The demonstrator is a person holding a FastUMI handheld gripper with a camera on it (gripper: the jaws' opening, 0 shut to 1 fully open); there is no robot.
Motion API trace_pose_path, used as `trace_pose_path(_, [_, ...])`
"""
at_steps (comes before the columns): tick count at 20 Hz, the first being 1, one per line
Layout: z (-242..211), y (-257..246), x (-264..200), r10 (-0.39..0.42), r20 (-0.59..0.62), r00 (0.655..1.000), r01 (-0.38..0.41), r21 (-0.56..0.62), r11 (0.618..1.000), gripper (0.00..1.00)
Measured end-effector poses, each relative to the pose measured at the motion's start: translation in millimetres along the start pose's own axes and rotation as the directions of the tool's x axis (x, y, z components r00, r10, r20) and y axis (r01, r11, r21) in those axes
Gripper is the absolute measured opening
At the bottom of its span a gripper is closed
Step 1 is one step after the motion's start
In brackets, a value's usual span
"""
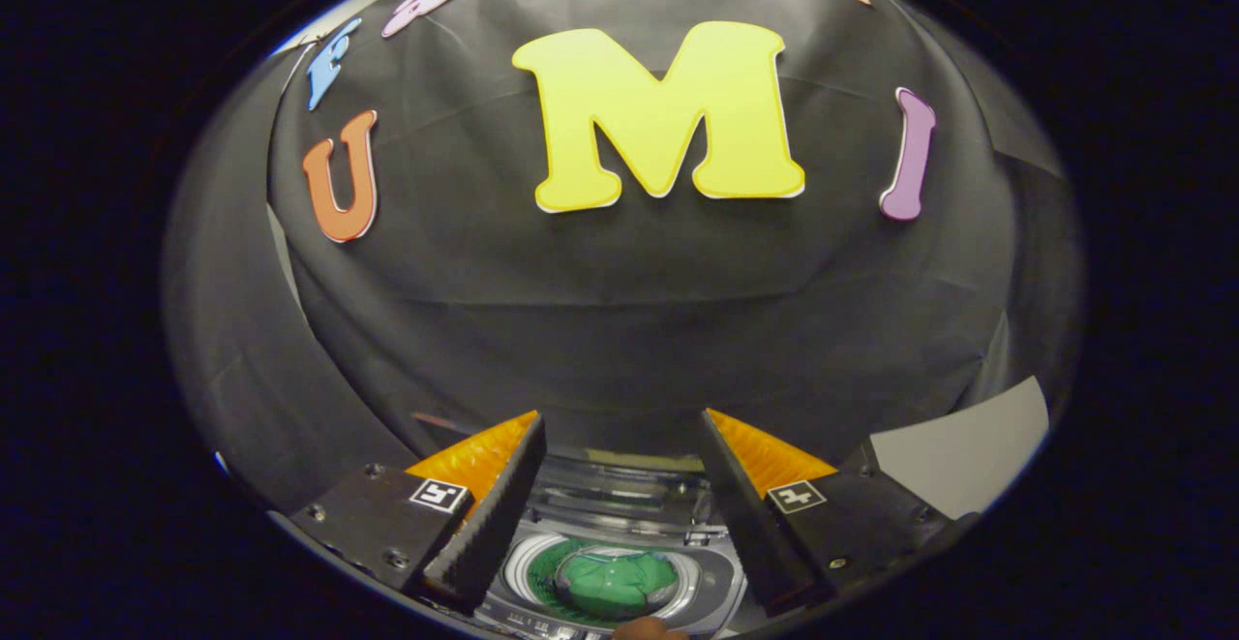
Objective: Put the clothes into the washing machine and then close the washing machine lid.
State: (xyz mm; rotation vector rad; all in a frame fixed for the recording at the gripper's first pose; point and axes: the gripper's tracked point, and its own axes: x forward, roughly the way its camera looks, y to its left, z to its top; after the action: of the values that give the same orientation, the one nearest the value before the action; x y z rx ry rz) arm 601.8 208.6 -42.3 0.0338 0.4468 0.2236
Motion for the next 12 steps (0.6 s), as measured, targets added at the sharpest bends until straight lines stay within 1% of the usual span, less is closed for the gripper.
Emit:
trace_pose_path(3, [1.3, 1.4, 30.8, 0.006, -0.027, 1.0, -0.007, -0.01, 1.0, 0.98])
trace_pose_path(8, [-9.2, 11.6, 76.2, 0.018, -0.069, 0.997, -0.018, 0.002, 1.0, 0.98])
trace_pose_path(12, [-30.8, 19.8, 93.6, 0.012, -0.103, 0.995, -0.008, 0.041, 0.999, 0.98])
